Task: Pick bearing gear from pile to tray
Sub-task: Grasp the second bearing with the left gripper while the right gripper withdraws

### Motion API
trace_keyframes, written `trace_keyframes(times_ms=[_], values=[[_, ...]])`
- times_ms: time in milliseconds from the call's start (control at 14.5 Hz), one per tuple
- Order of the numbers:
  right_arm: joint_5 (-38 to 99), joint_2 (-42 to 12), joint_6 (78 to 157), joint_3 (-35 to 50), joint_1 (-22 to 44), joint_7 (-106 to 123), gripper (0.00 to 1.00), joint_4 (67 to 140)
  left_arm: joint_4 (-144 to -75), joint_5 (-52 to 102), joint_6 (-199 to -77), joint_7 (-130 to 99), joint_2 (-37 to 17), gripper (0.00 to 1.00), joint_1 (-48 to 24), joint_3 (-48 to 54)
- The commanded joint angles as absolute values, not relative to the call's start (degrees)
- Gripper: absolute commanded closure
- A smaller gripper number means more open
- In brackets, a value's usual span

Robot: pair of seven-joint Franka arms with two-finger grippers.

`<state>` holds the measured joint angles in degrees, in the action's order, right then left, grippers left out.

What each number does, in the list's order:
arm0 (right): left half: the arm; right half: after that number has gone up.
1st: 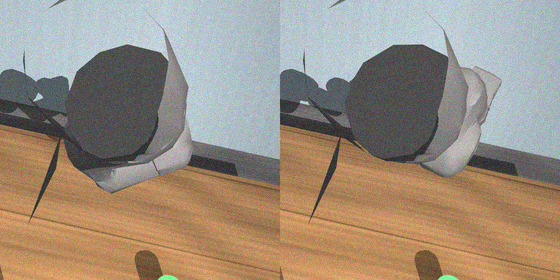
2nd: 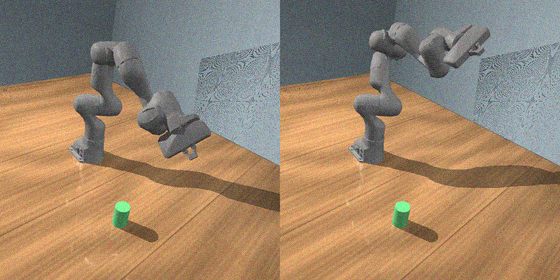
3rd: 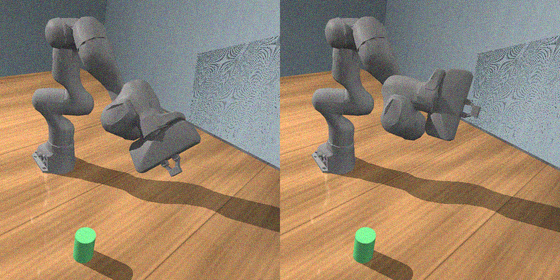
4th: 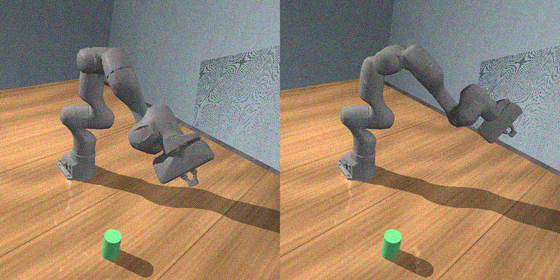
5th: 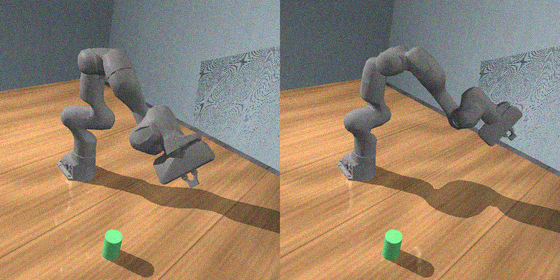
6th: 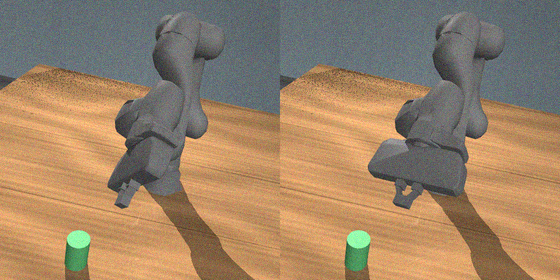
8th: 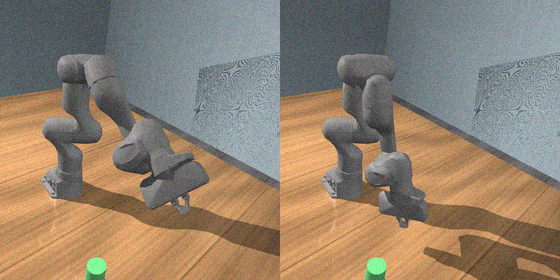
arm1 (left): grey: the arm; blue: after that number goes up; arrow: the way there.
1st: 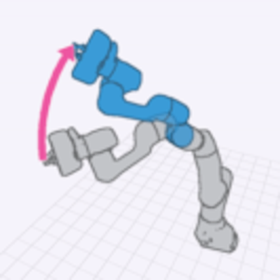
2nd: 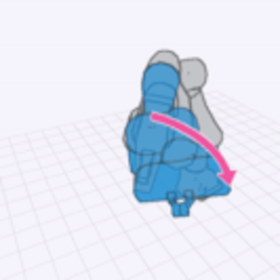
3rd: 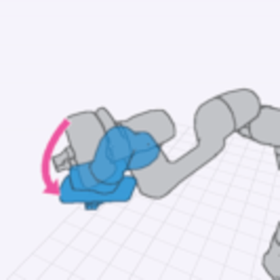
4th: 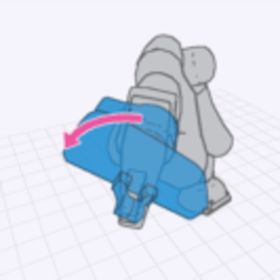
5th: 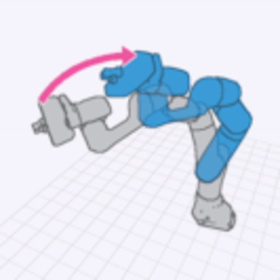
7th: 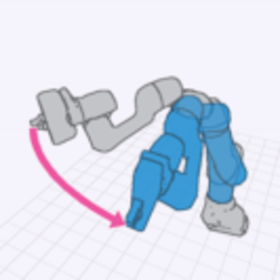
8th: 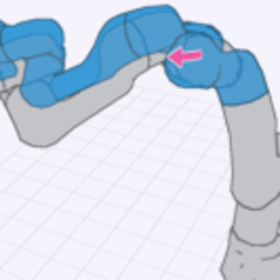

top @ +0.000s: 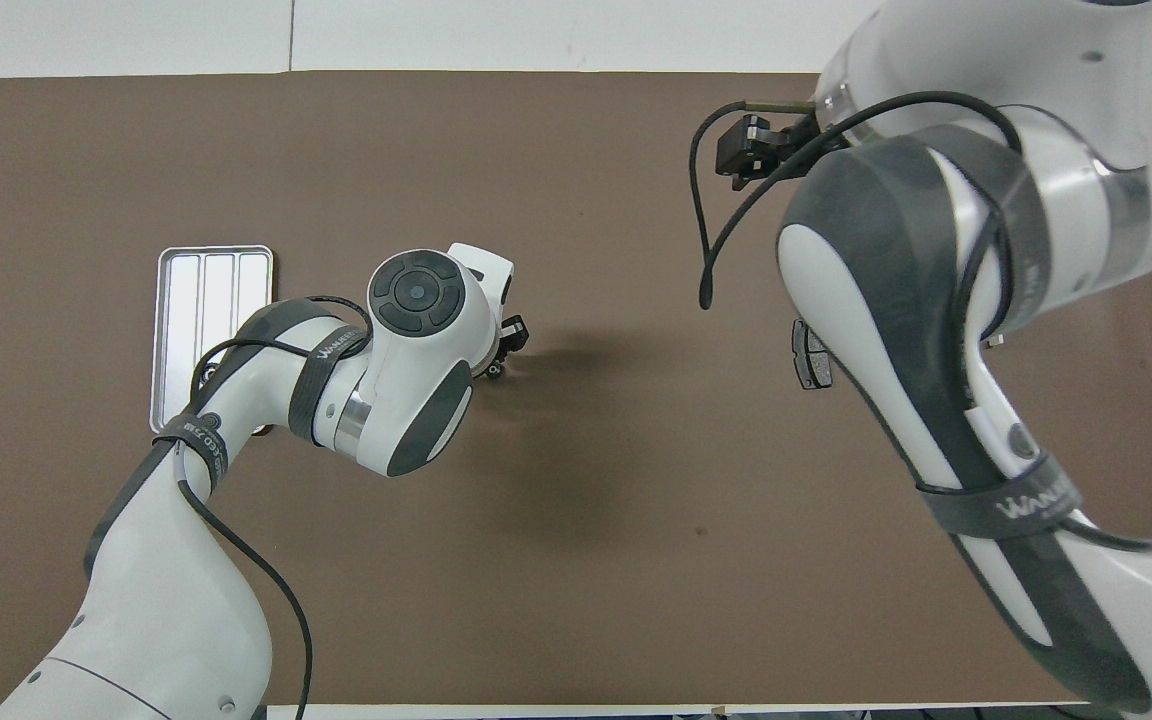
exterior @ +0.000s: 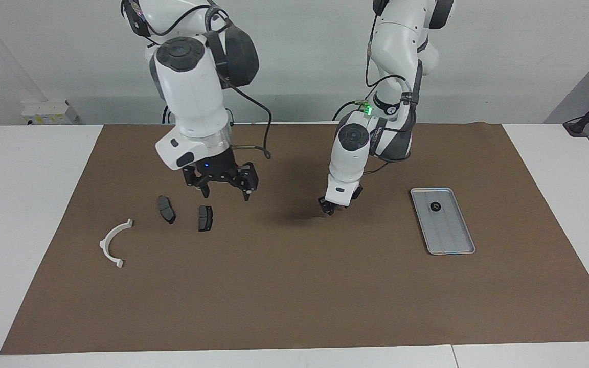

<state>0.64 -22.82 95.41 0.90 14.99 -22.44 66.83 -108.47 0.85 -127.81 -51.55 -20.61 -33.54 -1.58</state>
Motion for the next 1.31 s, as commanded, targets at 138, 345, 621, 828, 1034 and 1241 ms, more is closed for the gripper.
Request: trace_keyframes(times_ms=[138, 345, 621, 828, 1034, 1241], values=[[2.29, -14.69, 95.36, 1.23, 8.19, -7.58, 0.0, 75.75, -111.18, 0.26, -133.06, -56.68, -19.34, 0.41, -35.15, -2.46], [1.85, -10.82, 96.06, 1.14, 5.19, -1.86, 0.0, 80.67, -112.67, 0.35, -136.13, -58.35, -19.51, 0.43, -35.86, -2.46], [1.14, -5.81, 96.24, 1.14, 2.99, -0.53, 0.0, 86.47, -112.94, 0.35, -135.62, -58.45, -19.51, 0.48, -36.38, -2.55], [0.88, -1.86, 95.98, 1.14, 1.15, -0.35, 0.0, 90.95, -113.47, 0.35, -135.7, -58.53, -19.34, 0.57, -36.47, -2.55], [0.88, -1.06, 96.33, 1.14, -0.08, -0.09, 0.0, 90.88, -113.82, 0.35, -136.05, -58.62, -19.34, 0.61, -36.47, -2.46], [0.88, 0.44, 96.24, 1.14, -1.58, 1.66, 0.0, 91.41, -114.0, 0.35, -135.97, -60.99, -19.25, 0.81, -37.09, -2.64]])
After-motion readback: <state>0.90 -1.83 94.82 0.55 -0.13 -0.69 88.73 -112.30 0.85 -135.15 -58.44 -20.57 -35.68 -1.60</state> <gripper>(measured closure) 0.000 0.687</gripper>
